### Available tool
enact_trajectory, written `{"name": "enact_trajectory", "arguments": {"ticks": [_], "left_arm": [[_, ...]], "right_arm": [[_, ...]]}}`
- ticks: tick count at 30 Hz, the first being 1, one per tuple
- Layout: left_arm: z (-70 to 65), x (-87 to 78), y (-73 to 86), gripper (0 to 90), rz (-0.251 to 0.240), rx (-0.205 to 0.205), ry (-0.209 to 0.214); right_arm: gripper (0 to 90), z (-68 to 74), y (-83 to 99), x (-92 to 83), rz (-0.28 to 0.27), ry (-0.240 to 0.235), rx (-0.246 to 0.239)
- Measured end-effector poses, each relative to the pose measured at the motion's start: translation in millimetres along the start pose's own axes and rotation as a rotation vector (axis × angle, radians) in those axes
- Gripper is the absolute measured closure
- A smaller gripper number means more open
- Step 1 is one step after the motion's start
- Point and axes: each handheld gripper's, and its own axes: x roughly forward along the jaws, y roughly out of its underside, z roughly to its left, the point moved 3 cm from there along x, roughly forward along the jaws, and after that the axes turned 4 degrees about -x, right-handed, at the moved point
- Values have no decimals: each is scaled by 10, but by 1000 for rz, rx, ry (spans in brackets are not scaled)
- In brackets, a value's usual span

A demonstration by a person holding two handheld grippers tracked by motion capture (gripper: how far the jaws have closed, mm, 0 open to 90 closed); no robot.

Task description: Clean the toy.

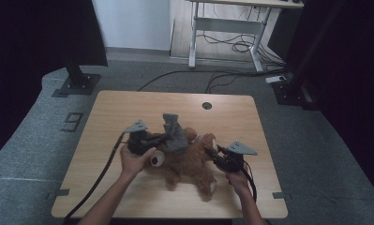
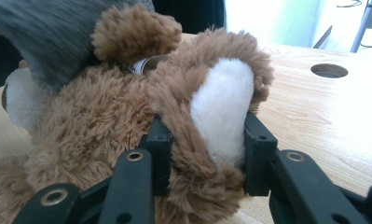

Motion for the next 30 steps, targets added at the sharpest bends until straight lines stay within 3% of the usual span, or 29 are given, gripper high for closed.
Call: {"name": "enact_trajectory", "arguments": {"ticks": [3,6,9,14,17,19,21,22,25,30], "left_arm": [[-145,284,34,860,43,7,42],[-150,487,114,860,82,-1,42],[-119,500,145,861,94,5,31],[-95,370,197,862,114,67,-28],[-17,270,253,862,122,70,-58],[52,196,283,862,129,80,-103],[158,81,325,863,143,117,-192],[195,45,337,863,144,120,-207],[334,-95,366,863,134,69,-180],[388,-270,353,863,104,59,-188]], "right_arm": [[624,-6,0,6,1,3,0],[625,-14,4,11,5,9,1],[626,-27,18,21,14,19,4],[625,-23,12,25,11,19,5],[625,-25,11,22,11,20,5],[625,-24,10,21,11,23,4],[626,-29,11,22,10,24,7],[625,-32,12,22,9,21,10],[625,-25,9,23,4,9,9],[624,2,-1,26,0,7,-9]]}}
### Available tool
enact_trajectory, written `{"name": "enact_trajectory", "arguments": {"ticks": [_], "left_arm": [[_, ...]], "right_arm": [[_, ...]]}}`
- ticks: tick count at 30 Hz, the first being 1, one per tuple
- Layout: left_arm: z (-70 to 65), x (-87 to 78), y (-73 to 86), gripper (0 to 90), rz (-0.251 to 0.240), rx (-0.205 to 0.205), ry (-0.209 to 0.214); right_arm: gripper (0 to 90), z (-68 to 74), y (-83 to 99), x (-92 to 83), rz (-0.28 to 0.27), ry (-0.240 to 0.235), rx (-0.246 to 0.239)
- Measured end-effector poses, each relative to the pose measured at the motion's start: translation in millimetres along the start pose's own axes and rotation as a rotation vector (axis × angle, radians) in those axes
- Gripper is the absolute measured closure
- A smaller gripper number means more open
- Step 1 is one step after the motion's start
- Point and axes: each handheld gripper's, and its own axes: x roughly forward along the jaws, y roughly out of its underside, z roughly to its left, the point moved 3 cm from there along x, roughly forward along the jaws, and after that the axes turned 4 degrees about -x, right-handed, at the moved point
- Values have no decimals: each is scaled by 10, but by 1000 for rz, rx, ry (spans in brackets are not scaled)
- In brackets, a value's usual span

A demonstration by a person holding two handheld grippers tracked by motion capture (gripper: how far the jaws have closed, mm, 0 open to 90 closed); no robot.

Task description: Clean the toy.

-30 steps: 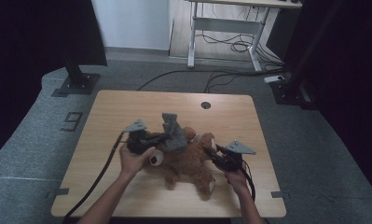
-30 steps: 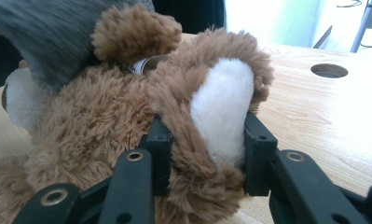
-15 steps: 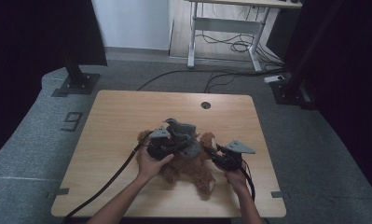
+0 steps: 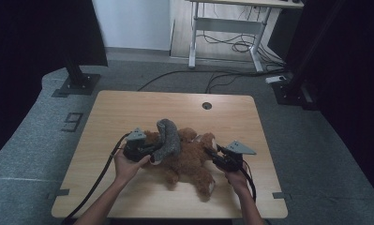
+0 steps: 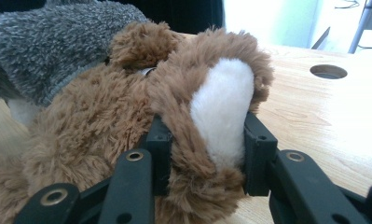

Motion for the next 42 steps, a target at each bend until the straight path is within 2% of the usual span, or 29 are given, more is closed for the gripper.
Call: {"name": "enact_trajectory", "arguments": {"ticks": [3,7,9,11,12,14,16,18,21,23,26,31,35,42], "left_arm": [[135,-121,-9,862,-25,-29,-31],[402,-245,49,862,-36,-87,-83],[541,-320,110,862,-31,-111,-126],[654,-376,190,863,-23,-136,-140],[688,-392,224,862,-17,-142,-147],[770,-429,314,862,2,-141,-193],[859,-465,393,862,12,-167,-214],[926,-520,421,862,-7,-199,-221],[896,-620,313,859,-68,-193,-233],[845,-700,180,858,-116,-175,-241],[789,-883,-110,858,-194,-148,-250],[745,-1091,-366,858,-269,-132,-258],[669,-1069,-406,858,-260,-109,-244],[523,-715,-314,857,-178,-85,-145]], "right_arm": [[625,-9,4,-5,-2,3,1],[625,-10,-1,-7,-4,7,-2],[625,-14,-3,-10,-5,10,-3],[625,-16,-3,-12,-4,9,-2],[624,-16,-4,-11,-5,8,-2],[625,-15,-5,-9,-5,10,-3],[624,-17,-4,-11,-4,11,-2],[624,-20,-3,-13,-4,11,-1],[625,-20,-3,-11,-4,13,0],[624,-24,-1,-11,-3,15,2],[624,-26,1,-16,-3,13,4],[624,-27,5,-26,-3,10,3],[624,-28,5,-22,-3,9,4],[624,-25,5,-19,-1,9,4]]}}
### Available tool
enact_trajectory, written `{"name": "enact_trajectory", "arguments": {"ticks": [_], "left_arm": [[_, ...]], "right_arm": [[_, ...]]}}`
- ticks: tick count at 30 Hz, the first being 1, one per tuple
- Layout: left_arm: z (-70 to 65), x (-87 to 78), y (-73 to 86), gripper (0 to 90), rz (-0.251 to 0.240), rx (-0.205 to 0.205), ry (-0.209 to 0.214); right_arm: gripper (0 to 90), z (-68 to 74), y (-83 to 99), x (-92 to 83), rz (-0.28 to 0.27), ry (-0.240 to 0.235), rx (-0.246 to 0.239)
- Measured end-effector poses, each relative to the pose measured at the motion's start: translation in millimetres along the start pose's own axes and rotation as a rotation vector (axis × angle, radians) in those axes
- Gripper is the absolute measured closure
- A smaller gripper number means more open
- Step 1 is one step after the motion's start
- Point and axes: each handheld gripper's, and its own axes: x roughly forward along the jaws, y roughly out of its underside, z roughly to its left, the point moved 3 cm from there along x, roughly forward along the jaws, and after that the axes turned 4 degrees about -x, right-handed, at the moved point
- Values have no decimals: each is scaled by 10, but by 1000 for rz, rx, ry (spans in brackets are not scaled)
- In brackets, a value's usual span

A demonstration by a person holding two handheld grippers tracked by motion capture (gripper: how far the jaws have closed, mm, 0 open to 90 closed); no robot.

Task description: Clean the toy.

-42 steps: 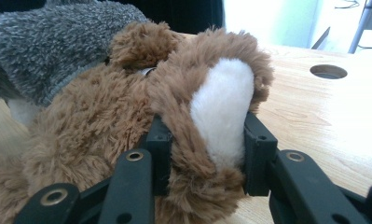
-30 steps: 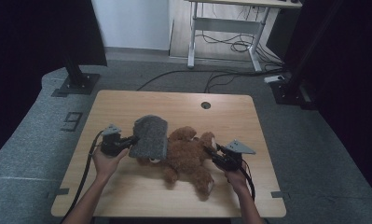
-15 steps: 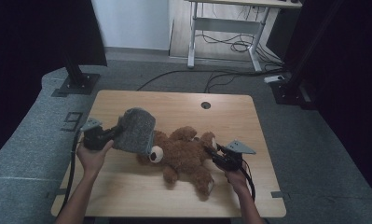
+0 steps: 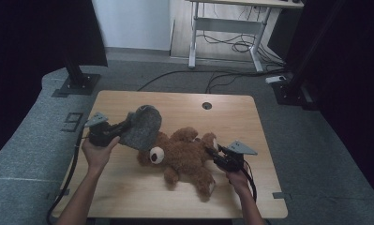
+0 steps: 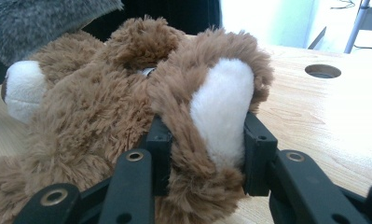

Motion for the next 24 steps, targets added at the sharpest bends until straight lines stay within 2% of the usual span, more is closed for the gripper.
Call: {"name": "enact_trajectory", "arguments": {"ticks": [6,9,12,14,16,20,24], "left_arm": [[-281,298,8,850,62,14,148],[-420,478,6,849,112,68,133],[-442,668,65,849,178,57,112],[-440,735,147,852,210,65,94],[-423,762,249,857,212,44,102],[-384,699,384,864,187,14,125],[-395,631,508,870,159,7,143]], "right_arm": [[624,0,5,14,1,-2,4],[624,4,4,9,0,0,2],[624,7,3,5,-2,1,-1],[623,5,2,1,-3,1,-1],[621,5,1,-1,-5,-4,-1],[590,21,-11,3,-7,-7,1],[438,38,-75,-56,-10,4,34]]}}
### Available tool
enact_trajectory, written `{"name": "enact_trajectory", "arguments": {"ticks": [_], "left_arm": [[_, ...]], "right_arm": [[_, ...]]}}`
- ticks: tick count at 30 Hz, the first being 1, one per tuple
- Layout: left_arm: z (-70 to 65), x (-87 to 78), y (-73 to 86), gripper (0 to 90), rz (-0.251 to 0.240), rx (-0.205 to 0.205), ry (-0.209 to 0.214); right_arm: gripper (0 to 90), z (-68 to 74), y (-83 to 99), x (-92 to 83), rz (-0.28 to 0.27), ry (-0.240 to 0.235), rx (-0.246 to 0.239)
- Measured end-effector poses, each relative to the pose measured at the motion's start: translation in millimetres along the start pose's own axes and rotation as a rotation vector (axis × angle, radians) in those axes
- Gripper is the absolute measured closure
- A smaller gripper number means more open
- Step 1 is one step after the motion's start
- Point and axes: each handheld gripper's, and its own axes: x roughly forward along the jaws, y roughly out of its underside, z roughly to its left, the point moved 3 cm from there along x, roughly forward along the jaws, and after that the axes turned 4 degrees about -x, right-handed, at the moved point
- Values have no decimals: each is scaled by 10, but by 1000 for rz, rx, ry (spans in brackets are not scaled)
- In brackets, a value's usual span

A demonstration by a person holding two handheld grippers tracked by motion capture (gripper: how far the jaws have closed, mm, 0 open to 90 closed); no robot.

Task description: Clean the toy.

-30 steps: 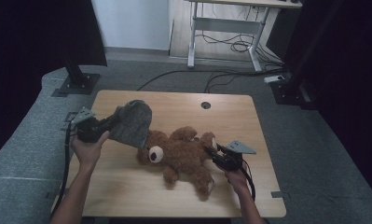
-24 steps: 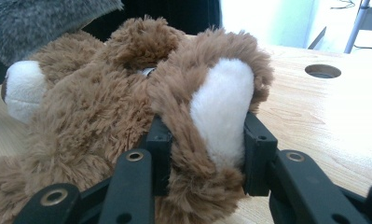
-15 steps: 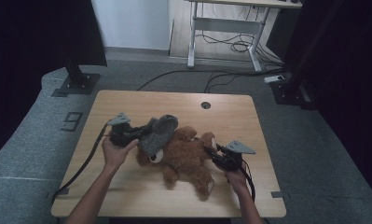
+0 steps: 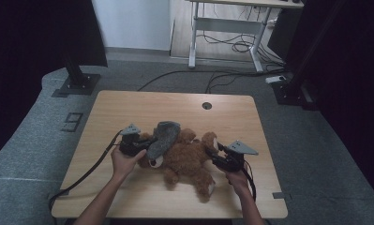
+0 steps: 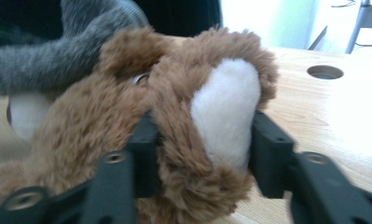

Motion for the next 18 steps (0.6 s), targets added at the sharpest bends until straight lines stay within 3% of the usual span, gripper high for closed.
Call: {"name": "enact_trajectory", "arguments": {"ticks": [5,7,10,15,18], "left_arm": [[-39,-41,78,872,-15,5,14],[-48,-49,99,872,-21,5,16],[-62,-65,127,873,-27,3,22],[-84,-101,173,873,-33,2,33],[-96,-120,193,873,-34,1,35]], "right_arm": [[278,-12,-255,-150,-38,15,42],[252,-4,-388,-167,-42,28,35],[255,47,-612,-136,-35,-1,11],[252,144,-814,166,55,-69,-39],[243,209,-759,372,148,-113,-45]]}}
